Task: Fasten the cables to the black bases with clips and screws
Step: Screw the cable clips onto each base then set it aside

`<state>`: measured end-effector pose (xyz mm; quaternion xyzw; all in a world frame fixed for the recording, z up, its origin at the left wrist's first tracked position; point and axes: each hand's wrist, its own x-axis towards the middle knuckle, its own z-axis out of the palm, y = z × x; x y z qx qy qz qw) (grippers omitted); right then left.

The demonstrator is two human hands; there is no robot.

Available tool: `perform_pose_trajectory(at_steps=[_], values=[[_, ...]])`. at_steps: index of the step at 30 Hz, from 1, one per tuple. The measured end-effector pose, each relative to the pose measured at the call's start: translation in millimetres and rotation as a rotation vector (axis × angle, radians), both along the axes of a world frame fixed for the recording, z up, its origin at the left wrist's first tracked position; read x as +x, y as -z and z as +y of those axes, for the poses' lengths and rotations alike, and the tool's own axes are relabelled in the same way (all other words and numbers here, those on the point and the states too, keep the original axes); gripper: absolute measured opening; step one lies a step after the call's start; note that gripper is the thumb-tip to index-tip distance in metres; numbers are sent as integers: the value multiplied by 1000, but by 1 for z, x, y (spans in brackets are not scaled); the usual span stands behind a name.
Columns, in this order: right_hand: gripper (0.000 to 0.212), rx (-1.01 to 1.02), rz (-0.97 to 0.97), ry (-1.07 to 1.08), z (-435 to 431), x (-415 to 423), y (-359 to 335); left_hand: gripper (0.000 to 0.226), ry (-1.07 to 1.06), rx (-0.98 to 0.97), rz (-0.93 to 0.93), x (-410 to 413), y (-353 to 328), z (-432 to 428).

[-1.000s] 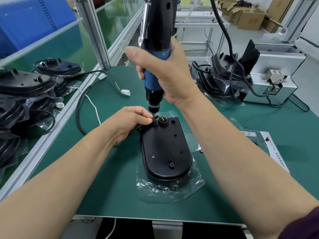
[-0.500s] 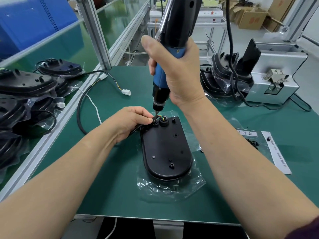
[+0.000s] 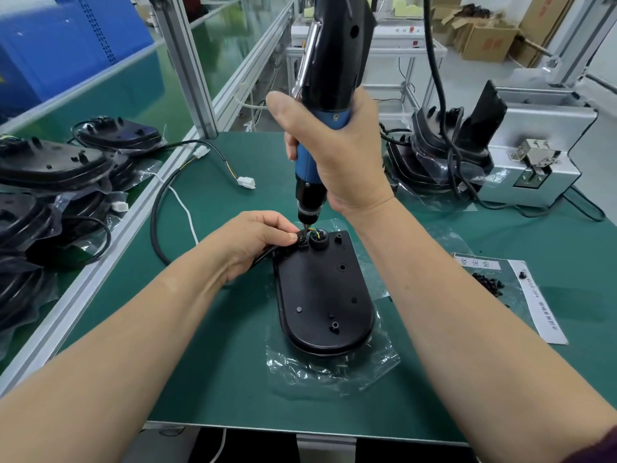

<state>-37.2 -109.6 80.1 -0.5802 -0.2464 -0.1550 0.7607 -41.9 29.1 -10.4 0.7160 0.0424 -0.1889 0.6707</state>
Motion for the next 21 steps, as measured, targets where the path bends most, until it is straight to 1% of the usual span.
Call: perform_pose_trajectory(at_steps=[5,10,21], values=[[32,36,-42,-18,1,1,-6,23,-12,18,-8,1,1,0],[30,26,-5,-25,2,-1,-2,28,-13,8,-7,1,1,0],[24,-14,-2,7,2,0,-3,21,2,-1,3,1,1,1]])
